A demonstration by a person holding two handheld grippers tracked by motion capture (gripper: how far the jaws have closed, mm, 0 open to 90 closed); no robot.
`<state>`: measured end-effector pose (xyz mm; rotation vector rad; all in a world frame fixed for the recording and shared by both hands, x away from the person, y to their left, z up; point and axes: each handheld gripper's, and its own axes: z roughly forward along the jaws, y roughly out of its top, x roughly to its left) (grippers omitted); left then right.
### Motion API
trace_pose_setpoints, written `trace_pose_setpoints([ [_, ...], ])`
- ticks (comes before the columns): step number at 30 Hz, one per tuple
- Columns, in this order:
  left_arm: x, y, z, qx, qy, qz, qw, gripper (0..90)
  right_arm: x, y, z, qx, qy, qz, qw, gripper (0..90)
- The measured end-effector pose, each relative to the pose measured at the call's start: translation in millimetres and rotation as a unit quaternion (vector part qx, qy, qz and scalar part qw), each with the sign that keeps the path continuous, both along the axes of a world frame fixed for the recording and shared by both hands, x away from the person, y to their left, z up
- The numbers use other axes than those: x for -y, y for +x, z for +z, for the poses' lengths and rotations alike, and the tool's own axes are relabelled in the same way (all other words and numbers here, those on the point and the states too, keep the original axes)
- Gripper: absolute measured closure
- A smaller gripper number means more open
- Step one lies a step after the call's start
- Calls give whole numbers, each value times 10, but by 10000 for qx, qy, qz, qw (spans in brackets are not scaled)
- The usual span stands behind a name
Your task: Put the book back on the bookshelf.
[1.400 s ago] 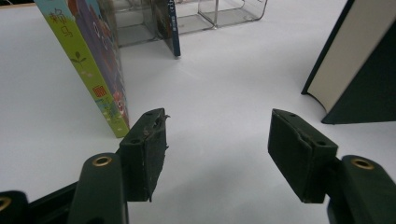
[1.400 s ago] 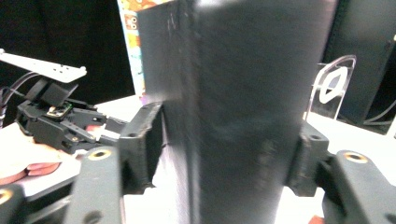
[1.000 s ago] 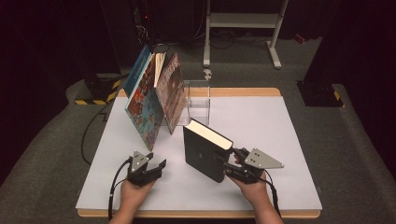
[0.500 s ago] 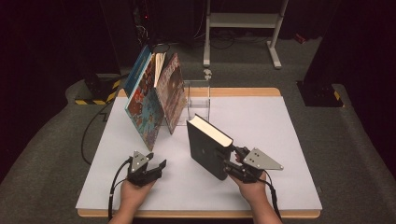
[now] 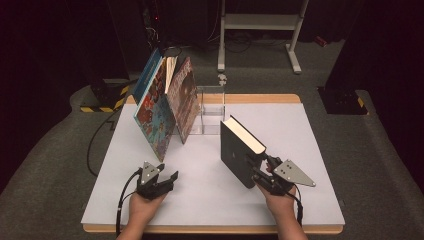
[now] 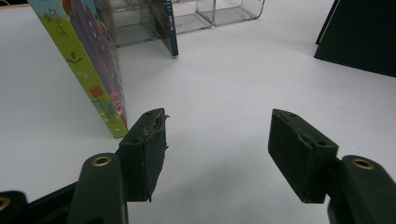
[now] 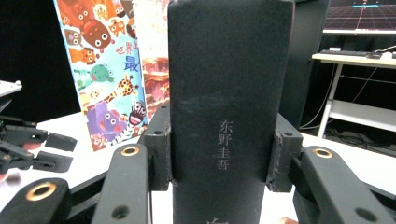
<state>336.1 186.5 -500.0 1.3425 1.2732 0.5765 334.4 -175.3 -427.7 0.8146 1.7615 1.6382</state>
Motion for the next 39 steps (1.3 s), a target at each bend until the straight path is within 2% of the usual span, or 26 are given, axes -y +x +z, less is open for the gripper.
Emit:
trace_pose_setpoints([
  [7,-4,17,1,-77,-20,20,10000,370,18,-42,-23,-70,25,46,10000,518],
  [8,-16,22,7,-104,-72,17,9999,371,16,-42,-20,-93,36,48,9999,513],
  [10,-39,53,9,-261,-41,97,9996,394,23,-33,-17,-238,131,61,9996,493],
  [11,-58,60,6,-327,35,52,9994,392,33,-10,-13,-411,225,120,9988,480],
  [12,-70,62,4,-362,46,22,9993,389,41,2,-11,-486,263,154,9984,478],
  [14,-112,65,-2,-477,174,-88,9987,384,34,8,-3,-475,164,146,9986,473],
  [16,-161,59,-20,-589,400,-173,9973,384,15,25,14,-541,37,144,9984,454],
  [18,-194,54,-32,-677,339,-198,9969,376,-7,45,46,-680,-20,153,9976,423],
  [21,-208,46,-36,-667,283,-203,9972,362,-40,49,109,-711,-82,117,9974,427],
  [23,-204,62,-49,-724,309,-156,9968,356,-65,58,158,-723,-95,130,9973,428],
  [25,-196,67,-54,-749,348,-162,9965,355,-98,95,199,-846,-150,38,9963,364],
  [27,-183,69,-62,-782,424,-190,9959,338,-126,136,224,-941,-170,44,9954,349],
  [32,-169,78,-73,-880,519,-309,9943,322,-186,176,272,-832,-317,-72,9960,380],
  [36,-189,84,-67,-930,419,-340,9942,328,-200,172,298,-733,-328,-75,9967,477],
  [39,-196,88,-63,-937,309,-317,9946,328,-205,172,310,-726,-379,-79,9966,486],
])
